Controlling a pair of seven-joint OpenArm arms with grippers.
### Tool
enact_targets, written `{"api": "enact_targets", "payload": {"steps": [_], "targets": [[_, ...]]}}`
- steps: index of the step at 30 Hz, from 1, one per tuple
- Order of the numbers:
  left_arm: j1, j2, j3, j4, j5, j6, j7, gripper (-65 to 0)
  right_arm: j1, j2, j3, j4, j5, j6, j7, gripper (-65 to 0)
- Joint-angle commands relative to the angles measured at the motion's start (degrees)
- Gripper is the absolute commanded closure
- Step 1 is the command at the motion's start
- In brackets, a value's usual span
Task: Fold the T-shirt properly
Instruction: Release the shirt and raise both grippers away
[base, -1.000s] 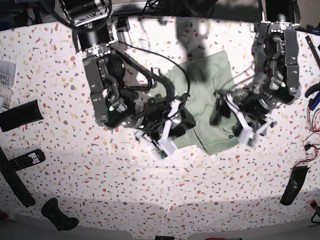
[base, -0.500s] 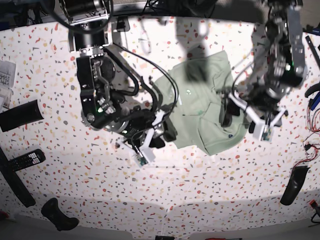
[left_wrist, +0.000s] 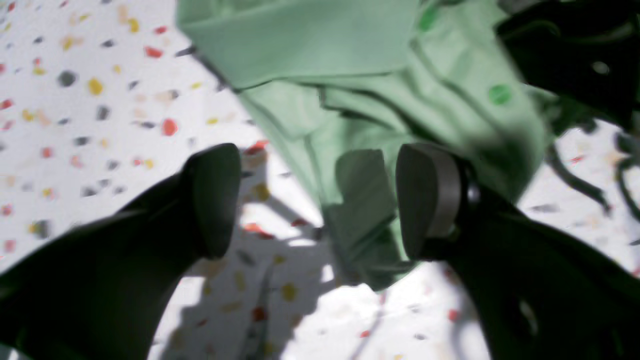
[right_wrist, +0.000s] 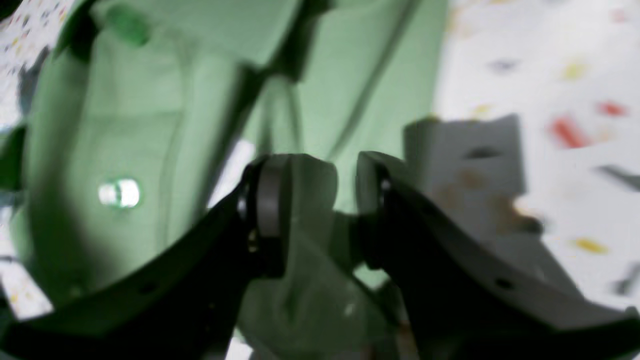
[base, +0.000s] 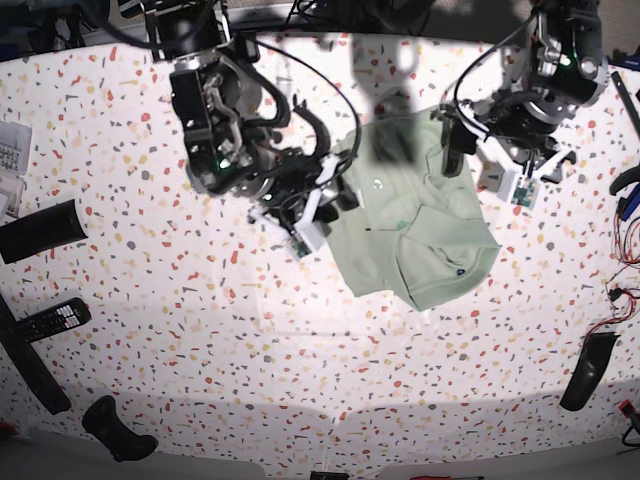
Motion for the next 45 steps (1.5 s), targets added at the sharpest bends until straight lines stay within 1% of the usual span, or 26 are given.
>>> {"api": "enact_targets", "payload": {"steps": [1, 3, 6, 11, 12, 14, 16, 17, 21, 25, 26, 28, 30, 32, 36, 39, 41, 45], "targets": [[-0.31, -0.35, -0.17, 1.09, 0.42, 0.04, -1.55, -44.7, -0.22, -0.17, -0.87, 1.01, 1.92, 0.61, 0.66, -21.2], [-0.44, -0.35, -0.17, 1.09, 1.88, 0.04, -1.55, -44.7, -1.44, -0.17, -2.84, 1.01, 3.43, 0.61, 0.72, -21.2], [-0.44, -0.35, -0.17, 1.09, 3.82, 0.07, -1.57, -44.7, -2.29, -0.17, -5.14, 1.01, 3.32, 0.59, 1.40, -21.2], [-0.70, -0.35, -0.17, 1.09, 6.93, 0.07, -1.79, -44.7, -2.08, -0.70, -6.14, 1.07, 3.43, 0.76, 1.62, -21.2], [-1.01, -0.37, -0.17, 1.09, 7.39, 0.07, -1.81, -44.7, -2.08, -0.87, -6.14, 1.22, 3.39, 1.55, 1.51, -21.2], [-1.68, -0.90, -0.28, 1.09, 7.32, 0.11, -3.67, -44.7, -2.08, -0.94, -6.01, 1.92, 3.34, 1.63, 1.27, -21.2], [-2.10, -2.60, -0.46, 1.11, 7.08, 0.22, -6.86, -44.7, -2.08, -0.94, -5.09, 3.50, 3.15, 1.63, 0.68, -21.2], [-2.21, -3.52, -0.94, 1.11, 6.25, 0.24, -7.98, -44.7, -2.08, -0.94, -4.26, 4.57, 3.08, 1.63, 0.24, -21.2], [-2.64, -6.25, -6.05, 1.09, 0.92, 0.22, -8.15, -44.7, -2.12, -0.94, 1.14, 10.67, 2.97, 1.63, -1.22, -21.2], [-2.62, -6.36, -15.10, 1.11, -5.81, -0.31, -7.06, -44.7, -2.14, -0.96, 7.37, 18.16, 2.99, 1.63, -5.11, -21.2], [-2.54, -6.34, -17.44, 1.09, -7.89, -1.70, -6.16, -44.7, -2.19, -0.94, 8.83, 20.15, 2.99, 1.63, -6.56, -21.2], [-2.19, -6.34, -21.84, 1.11, -12.96, -5.88, -3.72, -44.7, -2.27, -0.35, 11.52, 24.17, 3.48, 1.63, -9.22, -21.2], [-1.01, -6.34, -25.62, 1.11, -18.05, -10.10, -1.81, -44.7, -2.27, 1.86, 13.77, 27.71, 6.60, 1.63, -11.39, -21.2], [0.74, -6.34, -28.87, 1.11, -21.94, -12.94, -0.46, -44.7, -2.29, 4.46, 16.11, 30.80, 9.03, 1.63, -13.49, -21.2], [4.79, -6.34, -34.01, 1.11, -27.61, -16.79, 2.36, -44.7, -3.52, 9.77, 20.98, 35.08, 15.37, 1.63, -19.82, -21.2], [7.76, -6.34, -36.61, 1.11, -32.57, -19.43, 4.87, -44.7, -6.54, 12.44, 24.90, 37.48, 19.34, 1.63, -22.21, -21.2], [9.73, -6.34, -37.77, 1.11, -36.04, -19.45, 6.19, -44.7, -9.22, 13.51, 27.54, 39.10, 19.96, 1.63, -22.88, -21.2], [13.64, -6.29, -38.42, 1.44, -38.95, -22.73, 7.85, -44.7, -16.35, 15.26, 32.44, 42.71, 19.98, 1.63, -23.08, -21.2]]}}
